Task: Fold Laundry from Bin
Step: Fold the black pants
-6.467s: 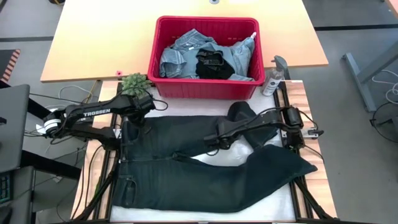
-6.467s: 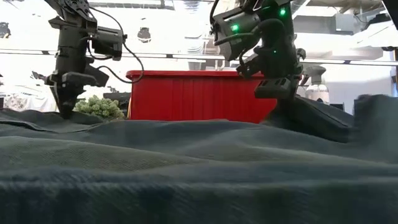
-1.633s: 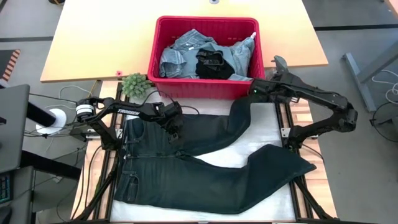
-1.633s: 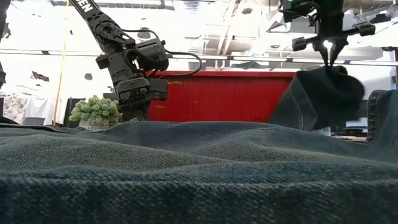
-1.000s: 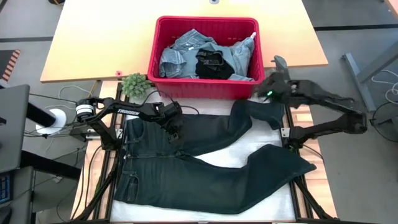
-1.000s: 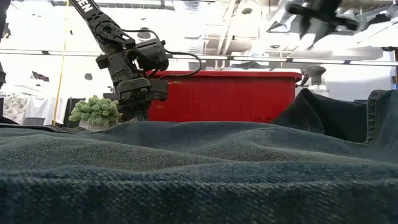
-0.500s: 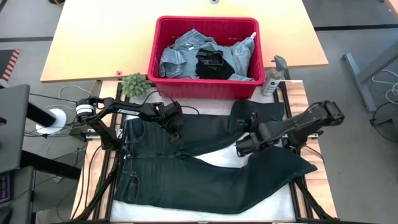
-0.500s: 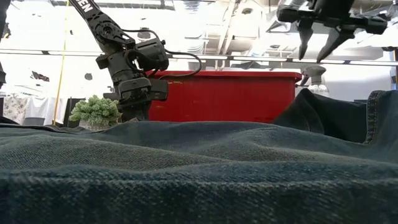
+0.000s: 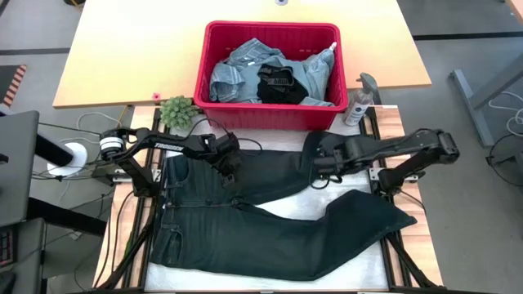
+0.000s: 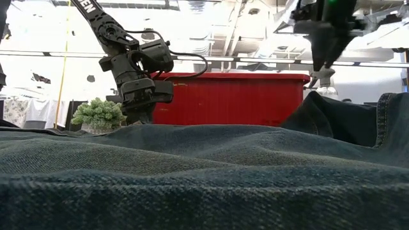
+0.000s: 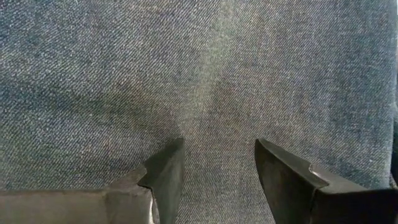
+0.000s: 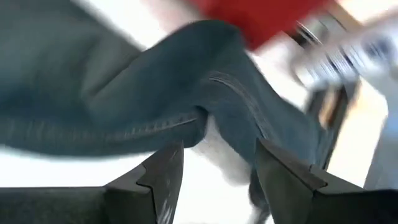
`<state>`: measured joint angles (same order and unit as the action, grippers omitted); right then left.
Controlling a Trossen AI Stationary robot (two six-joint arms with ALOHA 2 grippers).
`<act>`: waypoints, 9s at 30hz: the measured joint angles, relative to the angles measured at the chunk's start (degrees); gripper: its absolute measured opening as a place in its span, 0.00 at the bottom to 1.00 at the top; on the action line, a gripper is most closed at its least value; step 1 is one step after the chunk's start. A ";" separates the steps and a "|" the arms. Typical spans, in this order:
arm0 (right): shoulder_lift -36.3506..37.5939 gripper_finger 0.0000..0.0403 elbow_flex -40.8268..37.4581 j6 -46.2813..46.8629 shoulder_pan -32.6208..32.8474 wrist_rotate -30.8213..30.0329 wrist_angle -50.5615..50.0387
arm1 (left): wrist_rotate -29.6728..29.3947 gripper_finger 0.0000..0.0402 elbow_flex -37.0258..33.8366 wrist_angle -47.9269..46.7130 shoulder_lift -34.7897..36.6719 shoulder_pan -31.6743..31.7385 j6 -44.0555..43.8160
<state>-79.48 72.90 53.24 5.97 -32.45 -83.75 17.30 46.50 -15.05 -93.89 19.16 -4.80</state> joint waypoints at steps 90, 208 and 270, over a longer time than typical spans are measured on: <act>4.15 0.05 -19.99 52.50 -16.04 3.74 -6.25 | -7.46 0.46 0.00 1.49 -0.01 -0.02 -2.35; 4.45 0.51 -12.21 -9.59 -35.99 12.51 13.07 | -30.07 0.03 10.73 -43.76 8.07 7.43 7.08; 3.76 0.05 -9.92 42.42 8.26 -15.49 -6.51 | -33.29 0.03 10.73 -50.02 31.02 0.69 -6.38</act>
<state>-75.72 62.99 95.65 14.23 -47.94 -90.25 -15.99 57.23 -65.07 -62.87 19.85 -11.18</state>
